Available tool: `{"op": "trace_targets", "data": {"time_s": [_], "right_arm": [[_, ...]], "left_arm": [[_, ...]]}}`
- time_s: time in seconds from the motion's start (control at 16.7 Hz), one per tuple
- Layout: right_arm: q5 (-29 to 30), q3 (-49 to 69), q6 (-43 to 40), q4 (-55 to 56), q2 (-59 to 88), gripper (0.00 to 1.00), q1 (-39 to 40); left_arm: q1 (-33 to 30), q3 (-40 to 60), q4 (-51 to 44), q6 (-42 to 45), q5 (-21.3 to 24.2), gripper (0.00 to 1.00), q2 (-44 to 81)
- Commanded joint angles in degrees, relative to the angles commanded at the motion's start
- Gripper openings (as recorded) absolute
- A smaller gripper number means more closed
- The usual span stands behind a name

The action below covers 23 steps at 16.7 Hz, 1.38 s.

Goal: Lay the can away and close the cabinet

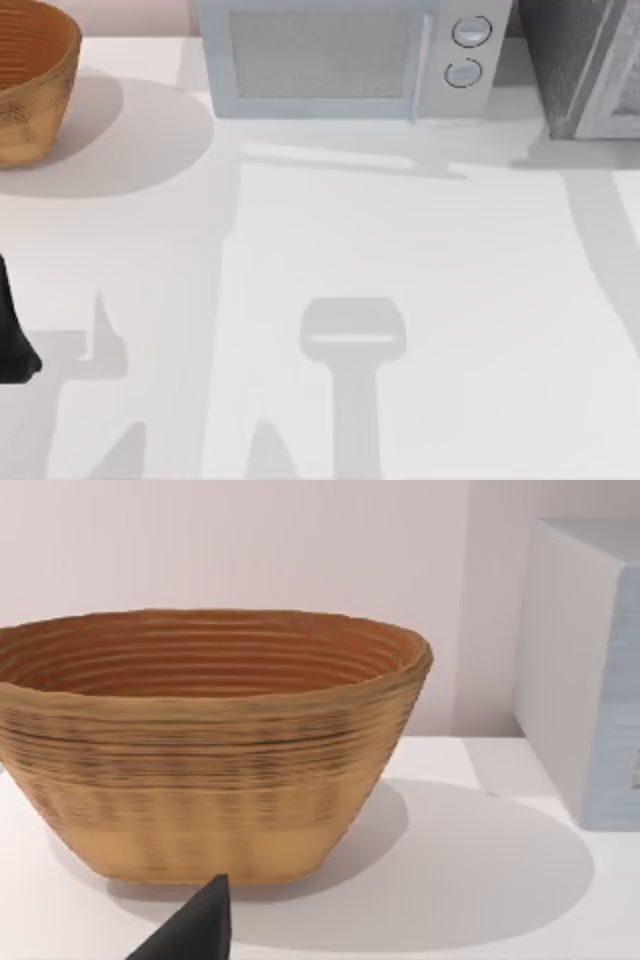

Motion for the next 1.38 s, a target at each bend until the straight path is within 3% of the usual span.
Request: {"op": "trace_targets", "data": {"time_s": [0.36, 0.96, 1.38], "right_arm": [[1.7, 15.6, 0.1, -3.6, 11.6, 0.00, 1.6], [2.0, 18.7, 0.3, -4.1, 13.6, 0.00, 1.6], [1.2, 32.6, 0.2, -7.0, 23.1, 0.00, 0.7]], "left_arm": [[0.0, 0.0, 0.0, 0.0, 0.0, 1.00, 0.0], [0.0, 0.0, 0.0, 0.0, 0.0, 1.00, 0.0], [0.0, 0.0, 0.0, 0.0, 0.0, 1.00, 0.0]]}}
